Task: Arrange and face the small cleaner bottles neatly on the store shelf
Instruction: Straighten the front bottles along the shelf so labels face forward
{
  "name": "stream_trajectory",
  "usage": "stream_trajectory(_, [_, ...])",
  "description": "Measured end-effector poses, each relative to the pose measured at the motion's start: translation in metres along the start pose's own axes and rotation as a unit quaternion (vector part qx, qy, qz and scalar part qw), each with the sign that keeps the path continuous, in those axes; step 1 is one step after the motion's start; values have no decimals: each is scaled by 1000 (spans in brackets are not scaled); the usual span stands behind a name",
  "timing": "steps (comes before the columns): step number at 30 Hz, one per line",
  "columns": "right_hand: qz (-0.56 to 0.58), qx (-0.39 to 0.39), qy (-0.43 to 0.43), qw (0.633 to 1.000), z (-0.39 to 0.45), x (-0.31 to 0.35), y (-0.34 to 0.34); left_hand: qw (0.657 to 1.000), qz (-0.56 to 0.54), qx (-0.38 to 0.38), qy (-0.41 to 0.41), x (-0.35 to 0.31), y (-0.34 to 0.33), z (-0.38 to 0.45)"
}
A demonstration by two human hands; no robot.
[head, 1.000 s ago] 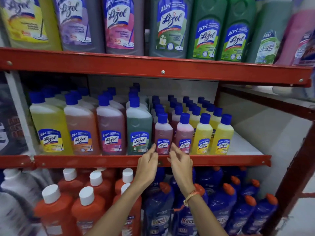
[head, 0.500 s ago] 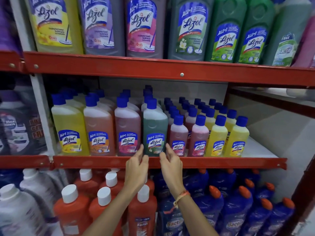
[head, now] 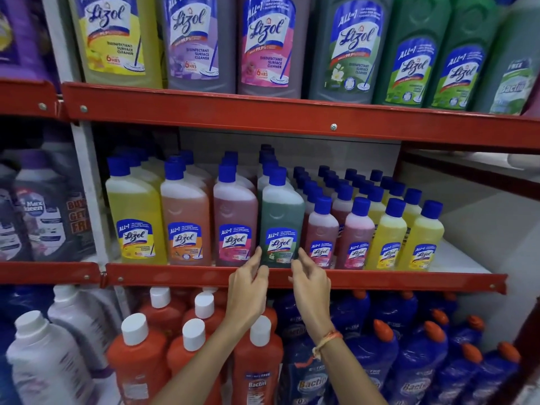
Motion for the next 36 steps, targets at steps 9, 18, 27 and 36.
stream_trajectory(9, [34,56,63,996,-46,27,-44,986,-12,-165,0,17,67,6])
stream_trajectory(18, [-3,61,50,997,-47,24,-61,993,38,-108,8,26,66,16])
stream_trajectory(27, [31,132,92,986,-80,34,-109,967,-28,-253,-21,31,133,25])
stream_trajectory(36, [-14,160,70,985,-82,36,-139,978,-14,-206,10,41,141,40])
Point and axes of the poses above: each hand's wrist, its own z-axis towards the middle knuckle, its own y-axis out of the back of the hand, x = y × z, the point moved 8 cm from there along z, towards the middle knuckle, and after that the axes turned 12 degrees about -x, right-handed, at the moved point
